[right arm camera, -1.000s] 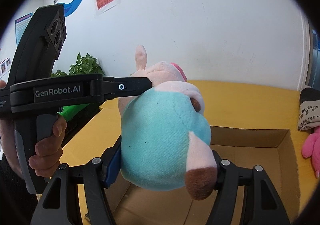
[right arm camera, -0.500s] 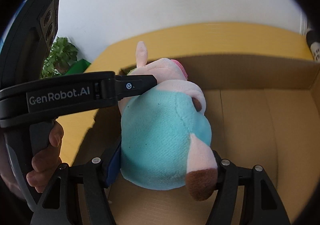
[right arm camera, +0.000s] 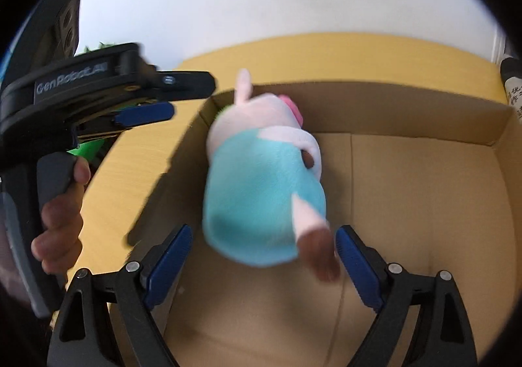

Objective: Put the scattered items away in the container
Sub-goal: 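Open both grippers to drop the plush pig into the box, then withdraw both tools from the box toward the black sunglasses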

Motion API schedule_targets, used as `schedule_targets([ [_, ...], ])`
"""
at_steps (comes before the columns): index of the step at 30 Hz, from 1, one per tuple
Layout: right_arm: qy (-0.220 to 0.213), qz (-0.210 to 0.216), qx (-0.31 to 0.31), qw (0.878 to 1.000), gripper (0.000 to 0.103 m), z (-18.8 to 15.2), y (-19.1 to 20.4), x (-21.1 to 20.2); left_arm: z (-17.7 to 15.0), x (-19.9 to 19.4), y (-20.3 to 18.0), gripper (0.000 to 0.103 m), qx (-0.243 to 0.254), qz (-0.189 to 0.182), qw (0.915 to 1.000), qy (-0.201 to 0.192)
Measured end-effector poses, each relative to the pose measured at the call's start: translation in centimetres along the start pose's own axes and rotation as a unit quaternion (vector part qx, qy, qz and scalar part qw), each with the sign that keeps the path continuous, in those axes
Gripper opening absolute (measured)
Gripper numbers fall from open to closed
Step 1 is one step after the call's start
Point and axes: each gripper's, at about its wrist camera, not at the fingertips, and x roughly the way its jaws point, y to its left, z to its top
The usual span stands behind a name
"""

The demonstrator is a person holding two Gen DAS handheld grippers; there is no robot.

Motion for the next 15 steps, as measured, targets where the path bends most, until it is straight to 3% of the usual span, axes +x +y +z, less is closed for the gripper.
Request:
schedule_targets([
  [5,-0.040,0.027,-0.018,0.999,0.091,-3.1,0.3,-8.0,-3.0,-6.6,-3.0,0.085,0.020,0.019,0.9984,-0.049],
  [8,-0.065,0.032,-0.027,0.997,0.091,-6.6,-0.3,-13.1,-6.8,-10.5,-5.6,0.097,0.046,0.040,0.9946,-0.084],
  [9,-0.071,0.026,-0.027,0.997,0.091,-7.1,-0.6,-14.0,-8.0,-11.4,-6.5,0.101,0.053,0.050,0.9930,-0.093],
  [10,-0.077,0.014,-0.026,0.997,0.091,-6.1,-1.2,-14.5,-9.2,-12.0,-7.3,0.101,0.058,0.060,0.9915,-0.100],
  [15,-0.079,-0.042,-0.004,0.996,0.091,-8.6,-4.9,-16.2,-14.6,-13.7,-9.9,0.101,0.069,0.091,0.9868,-0.115],
])
